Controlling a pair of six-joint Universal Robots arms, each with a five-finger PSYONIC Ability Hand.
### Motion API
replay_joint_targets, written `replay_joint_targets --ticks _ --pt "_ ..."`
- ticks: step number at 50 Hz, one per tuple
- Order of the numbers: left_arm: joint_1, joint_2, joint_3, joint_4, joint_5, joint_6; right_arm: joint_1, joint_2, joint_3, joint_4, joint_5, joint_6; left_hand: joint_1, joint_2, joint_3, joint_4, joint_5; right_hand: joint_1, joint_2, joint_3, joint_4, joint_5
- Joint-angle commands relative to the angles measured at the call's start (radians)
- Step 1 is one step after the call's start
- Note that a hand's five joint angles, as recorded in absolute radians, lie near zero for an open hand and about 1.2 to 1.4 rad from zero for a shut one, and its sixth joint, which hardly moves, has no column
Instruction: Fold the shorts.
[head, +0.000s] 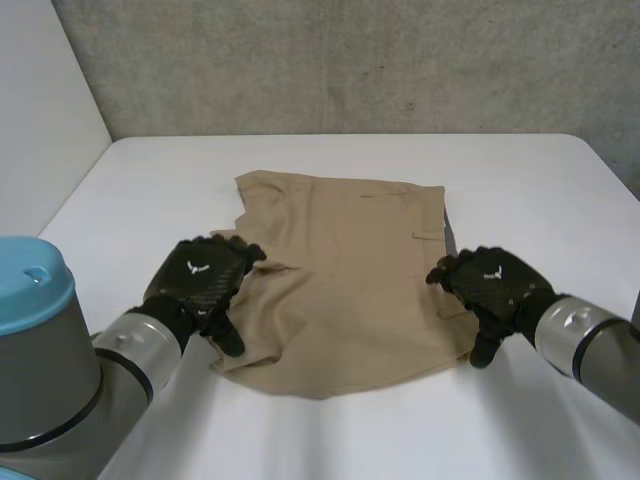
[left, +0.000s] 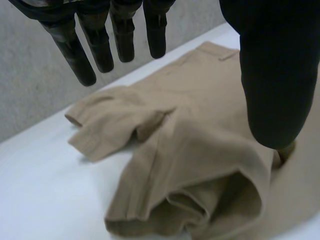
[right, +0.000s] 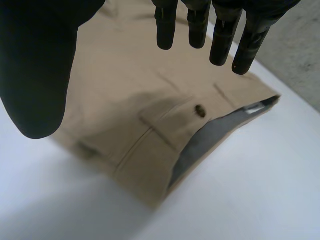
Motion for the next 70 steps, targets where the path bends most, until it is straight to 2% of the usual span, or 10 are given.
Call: replay_joint_targets --ticks 1,12,20,35,39,42,44,51,63,70 --pt "0.032 -0.090 -0.008 0.032 -0.002 -0.004 -0.045 0.021 0.108 -0.136 -0.033 -0.022 0.259 0.267 0.271 0.267 0.266 0.203 0.185 0.188 0.172 0.161" --pt "0.027 -0.146 0.001 0.086 -0.039 -0.001 -0.060 0.110 0.114 -0.258 -0.034 -0.054 0.409 0.416 0.421 0.416 0.416 0.385 0.367 0.370 0.354 0.343" --pt "0.039 -0.226 0.050 0.213 -0.117 0.029 -0.062 0.132 0.110 -0.302 -0.031 -0.088 0.559 0.566 0.571 0.566 0.566 0.869 0.851 0.854 0.838 0.827" --pt "0.131 -0.413 0.223 0.252 -0.119 0.184 -0.060 0.147 0.106 -0.310 -0.036 -0.088 0.553 0.561 0.565 0.560 0.560 0.829 0.811 0.814 0.798 0.787" --pt "0.134 -0.427 0.256 0.252 -0.120 0.189 -0.060 0.147 0.102 -0.310 -0.036 -0.090 0.512 0.520 0.524 0.520 0.519 1.196 1.179 1.181 1.165 1.155" --pt "0.133 -0.419 0.254 0.244 -0.123 0.189 -0.060 0.149 0.097 -0.307 -0.036 -0.090 0.164 0.171 0.176 0.171 0.171 1.197 1.180 1.183 1.167 1.156" --pt "0.133 -0.384 0.239 0.235 -0.122 0.189 -0.059 0.143 0.097 -0.305 -0.033 -0.085 -0.088 -0.081 -0.077 -0.081 -0.081 1.197 1.180 1.183 1.167 1.156" --pt "0.128 -0.183 0.112 0.206 -0.105 0.180 -0.054 0.140 0.096 -0.295 -0.019 -0.071 -0.117 -0.110 -0.105 -0.110 -0.110 1.197 1.180 1.183 1.167 1.156" --pt "0.095 0.122 -0.161 0.088 0.019 0.178 -0.053 0.138 0.044 -0.232 0.079 0.115 0.051 0.059 0.063 0.058 0.058 1.197 1.180 1.183 1.167 1.156" --pt "0.053 0.122 -0.218 -0.003 0.051 0.175 -0.057 0.135 0.024 -0.207 0.087 0.186 0.189 0.196 0.201 0.196 0.196 1.197 1.180 1.183 1.167 1.156"
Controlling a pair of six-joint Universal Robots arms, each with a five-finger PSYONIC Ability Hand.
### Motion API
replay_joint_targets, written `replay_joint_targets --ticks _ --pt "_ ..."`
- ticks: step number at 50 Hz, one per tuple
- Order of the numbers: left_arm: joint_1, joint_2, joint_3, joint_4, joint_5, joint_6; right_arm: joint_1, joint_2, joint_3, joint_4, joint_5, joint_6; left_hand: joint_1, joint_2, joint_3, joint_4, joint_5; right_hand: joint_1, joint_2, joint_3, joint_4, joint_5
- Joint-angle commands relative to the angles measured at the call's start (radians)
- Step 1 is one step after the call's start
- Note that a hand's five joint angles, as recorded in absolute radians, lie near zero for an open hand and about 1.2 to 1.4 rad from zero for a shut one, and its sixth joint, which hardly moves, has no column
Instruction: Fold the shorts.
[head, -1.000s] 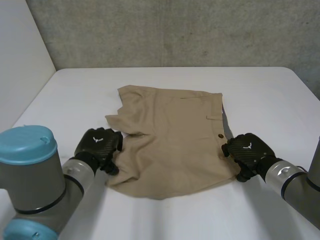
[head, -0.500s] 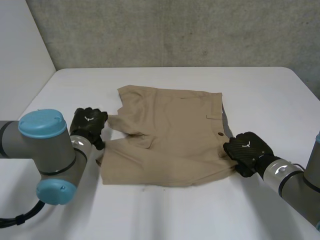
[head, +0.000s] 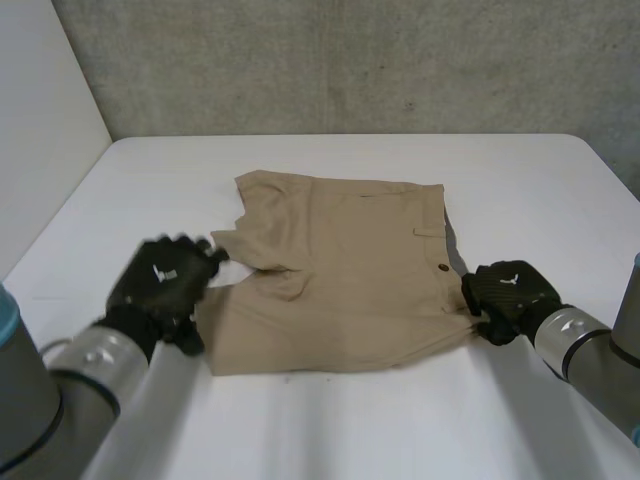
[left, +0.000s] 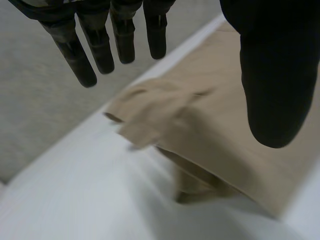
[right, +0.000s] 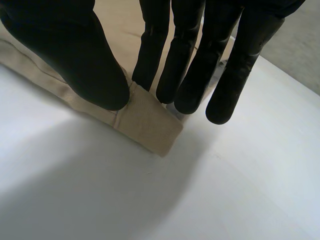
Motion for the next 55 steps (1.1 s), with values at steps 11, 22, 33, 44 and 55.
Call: replay_joint_targets --ticks 11,22,33,44,55 --pt "-0.024 -0.195 -0.015 -0.003 0.026 -0.001 0.000 -0.004 -0.007 0.021 0.006 0.063 0.232 0.231 0.234 0.233 0.231 0.503 0.220 0.217 0.208 0.258" --pt "-0.023 -0.316 0.075 0.065 0.017 0.007 -0.002 -0.004 -0.003 0.021 0.002 0.063 0.294 0.292 0.295 0.294 0.293 0.503 0.220 0.217 0.208 0.258" --pt "-0.023 -0.394 0.118 0.109 0.000 0.009 0.003 -0.004 -0.003 0.021 0.002 0.060 0.499 0.498 0.501 0.500 0.498 0.503 0.220 0.217 0.208 0.258" --pt "-0.023 -0.428 0.137 0.154 -0.003 0.012 0.009 -0.002 -0.004 0.021 0.003 0.060 0.819 0.817 0.820 0.819 0.818 0.503 0.220 0.217 0.208 0.258" --pt "-0.026 -0.286 0.114 0.140 -0.006 -0.004 0.010 -0.004 -0.004 0.021 0.006 0.060 1.086 1.085 1.088 1.087 1.085 0.503 0.220 0.217 0.208 0.258"
